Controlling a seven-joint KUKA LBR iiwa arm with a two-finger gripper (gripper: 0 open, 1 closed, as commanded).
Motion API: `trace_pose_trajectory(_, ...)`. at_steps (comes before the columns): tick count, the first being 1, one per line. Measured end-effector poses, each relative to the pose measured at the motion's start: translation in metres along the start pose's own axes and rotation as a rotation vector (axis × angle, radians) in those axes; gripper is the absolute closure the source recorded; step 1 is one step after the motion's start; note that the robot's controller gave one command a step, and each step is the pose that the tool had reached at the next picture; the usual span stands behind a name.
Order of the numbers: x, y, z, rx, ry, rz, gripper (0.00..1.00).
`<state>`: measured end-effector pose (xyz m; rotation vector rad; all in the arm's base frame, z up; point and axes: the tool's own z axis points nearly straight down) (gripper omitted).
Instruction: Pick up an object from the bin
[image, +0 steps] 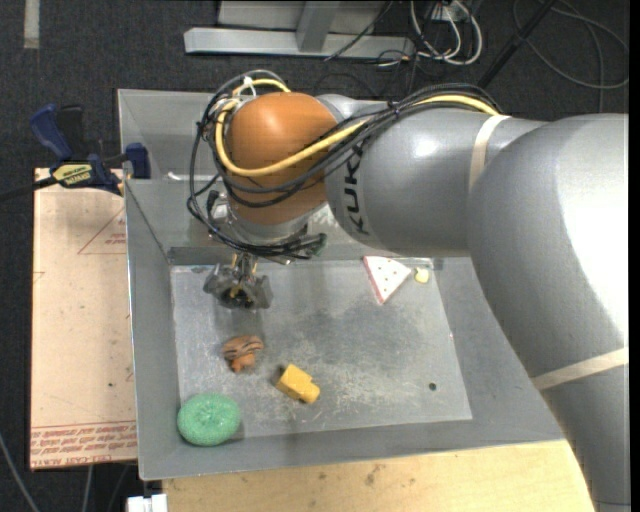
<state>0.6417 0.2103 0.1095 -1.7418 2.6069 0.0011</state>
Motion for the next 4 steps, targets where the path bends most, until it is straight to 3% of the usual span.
trace_pose_trajectory(4, 0.001, 0.002, -0.023, -0.009, 0.007, 0.003, 1.0)
